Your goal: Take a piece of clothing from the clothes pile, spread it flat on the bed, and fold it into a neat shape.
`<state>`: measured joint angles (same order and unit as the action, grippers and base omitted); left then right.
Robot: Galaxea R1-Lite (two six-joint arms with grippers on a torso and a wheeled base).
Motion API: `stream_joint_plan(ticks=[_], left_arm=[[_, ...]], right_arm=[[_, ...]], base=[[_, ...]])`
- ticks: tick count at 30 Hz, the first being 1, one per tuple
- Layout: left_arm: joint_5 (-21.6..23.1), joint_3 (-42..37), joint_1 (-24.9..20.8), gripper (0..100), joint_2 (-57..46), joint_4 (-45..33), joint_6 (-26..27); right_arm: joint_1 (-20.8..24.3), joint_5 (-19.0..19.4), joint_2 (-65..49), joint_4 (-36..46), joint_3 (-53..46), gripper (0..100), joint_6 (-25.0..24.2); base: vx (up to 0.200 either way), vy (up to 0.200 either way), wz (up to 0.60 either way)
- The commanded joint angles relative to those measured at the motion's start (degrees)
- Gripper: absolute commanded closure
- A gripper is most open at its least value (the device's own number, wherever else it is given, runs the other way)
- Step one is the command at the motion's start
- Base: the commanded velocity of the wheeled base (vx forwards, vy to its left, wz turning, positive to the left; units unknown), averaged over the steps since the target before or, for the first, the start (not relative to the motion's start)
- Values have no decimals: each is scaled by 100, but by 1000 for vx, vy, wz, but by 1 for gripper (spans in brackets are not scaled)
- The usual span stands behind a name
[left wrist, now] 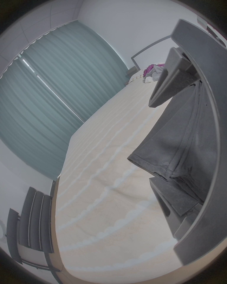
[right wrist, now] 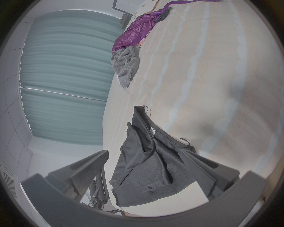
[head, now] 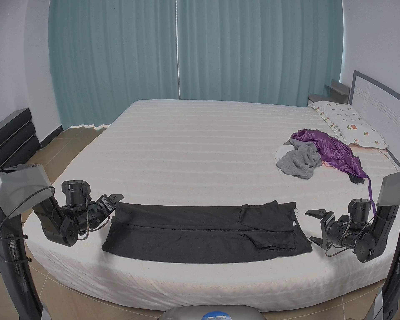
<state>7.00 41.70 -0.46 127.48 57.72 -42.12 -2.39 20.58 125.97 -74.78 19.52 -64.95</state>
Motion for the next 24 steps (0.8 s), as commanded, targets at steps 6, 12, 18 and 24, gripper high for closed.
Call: stream_joint_plan(ticks=[6,12,18,24], left_arm=[[21,892,-59,0,436,-771,1021],[21,1033,-77,0,664,-1009,1232],[3,1050,-121,0,840,-1017,1250],[-23,778,-121,0,840,-965,1839]], right_arm=[[63,-10,69,-2,-9,0,35],[72,-19,77,-2,-1,0,35],[72,-19,77,-2,-9,0,35],[72,-19,77,-2,-9,0,44]], base=[[0,0,0],[0,0,0],[0,0,0],[0,0,0]])
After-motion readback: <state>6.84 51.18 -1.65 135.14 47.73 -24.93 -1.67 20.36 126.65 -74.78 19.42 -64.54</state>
